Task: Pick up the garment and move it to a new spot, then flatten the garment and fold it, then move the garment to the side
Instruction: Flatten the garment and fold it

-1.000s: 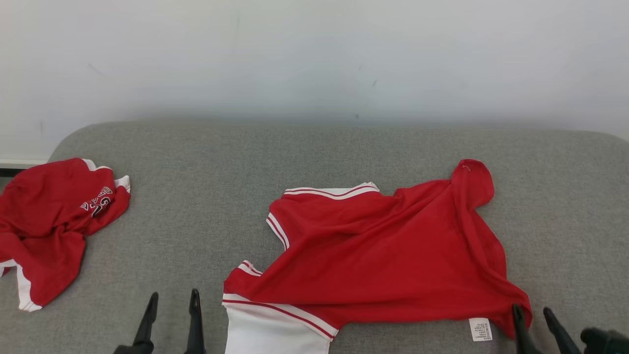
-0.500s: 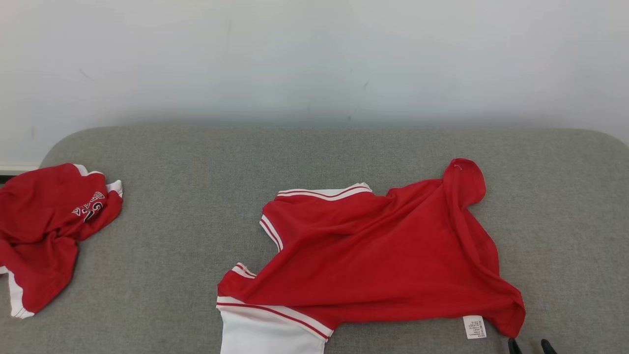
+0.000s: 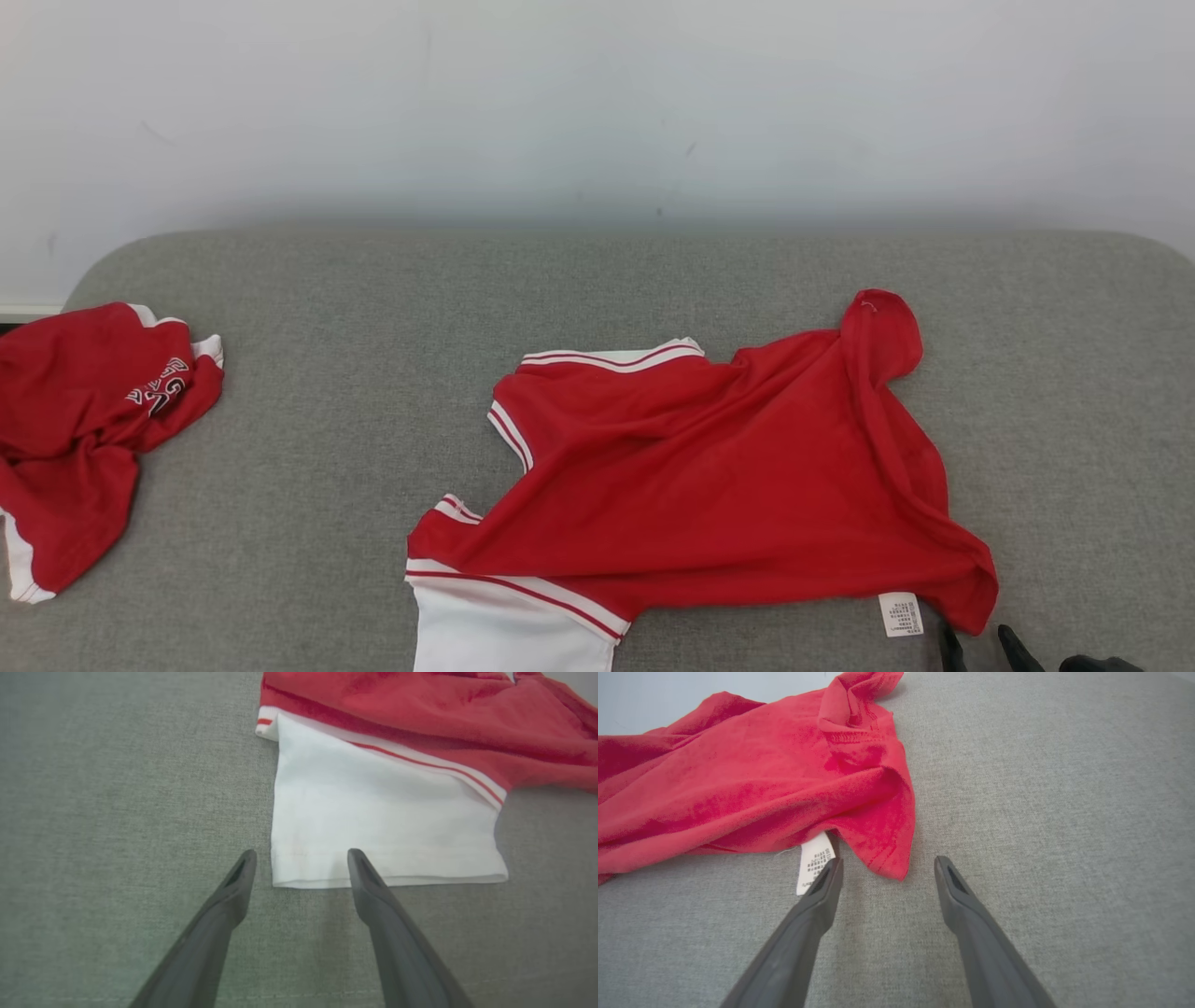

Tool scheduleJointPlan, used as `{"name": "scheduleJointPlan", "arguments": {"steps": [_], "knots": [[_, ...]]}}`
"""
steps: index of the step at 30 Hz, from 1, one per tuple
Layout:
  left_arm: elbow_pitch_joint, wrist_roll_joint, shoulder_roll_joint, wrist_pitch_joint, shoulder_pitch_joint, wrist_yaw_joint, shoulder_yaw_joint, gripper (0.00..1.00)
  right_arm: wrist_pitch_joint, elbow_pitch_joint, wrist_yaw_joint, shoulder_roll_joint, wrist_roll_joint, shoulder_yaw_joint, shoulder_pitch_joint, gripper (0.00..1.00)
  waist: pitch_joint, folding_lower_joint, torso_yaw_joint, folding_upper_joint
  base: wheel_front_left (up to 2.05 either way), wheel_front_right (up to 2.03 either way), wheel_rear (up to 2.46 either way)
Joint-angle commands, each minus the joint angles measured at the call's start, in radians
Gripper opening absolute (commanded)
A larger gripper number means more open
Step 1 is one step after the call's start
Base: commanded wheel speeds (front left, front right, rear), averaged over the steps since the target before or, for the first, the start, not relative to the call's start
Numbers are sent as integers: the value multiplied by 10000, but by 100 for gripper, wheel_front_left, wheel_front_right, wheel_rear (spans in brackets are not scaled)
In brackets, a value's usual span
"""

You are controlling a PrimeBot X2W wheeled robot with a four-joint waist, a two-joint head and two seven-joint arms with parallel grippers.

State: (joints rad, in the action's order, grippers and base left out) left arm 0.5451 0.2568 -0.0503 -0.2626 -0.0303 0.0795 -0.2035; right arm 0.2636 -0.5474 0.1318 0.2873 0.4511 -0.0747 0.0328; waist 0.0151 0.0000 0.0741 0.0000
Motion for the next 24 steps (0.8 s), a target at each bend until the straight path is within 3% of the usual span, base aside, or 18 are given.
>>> {"name": "scheduleJointPlan", "arguments": {"steps": [1,4,7,8,9,10,14,24], "knots": [[157,158,0,-32,167,61,-59,100,11,-130,-24,-39,10,-36,-132,100,46,0,-32,0,0,0,0],[614,304,0,-32,392,165,-204,100,11,-405,-24,-107,41,-149,-382,96,107,0,-47,0,0,0,0],[1073,652,0,-31,675,258,-465,100,13,-604,-24,-139,48,-244,-656,41,205,0,-28,0,0,0,0],[1230,895,2,-29,757,286,-514,93,11,-626,-24,-172,41,-273,-754,8,227,0,-22,0,0,0,0],[1416,1152,0,-24,821,329,-541,33,11,-652,-24,-191,19,-330,-812,0,244,0,-14,0,0,0,0],[1650,1297,0,-18,889,349,-674,0,11,-704,-24,-199,-6,-380,-850,0,242,0,-14,0,0,0,0],[1437,1540,4,-9,1079,422,-748,0,13,-437,-24,6,-40,-641,-793,0,196,0,34,0,0,0,0],[-2295,991,-71,-30,238,425,772,0,-276,1616,-24,1122,628,-1653,-120,0,100,0,-47,0,0,0,0]]}}
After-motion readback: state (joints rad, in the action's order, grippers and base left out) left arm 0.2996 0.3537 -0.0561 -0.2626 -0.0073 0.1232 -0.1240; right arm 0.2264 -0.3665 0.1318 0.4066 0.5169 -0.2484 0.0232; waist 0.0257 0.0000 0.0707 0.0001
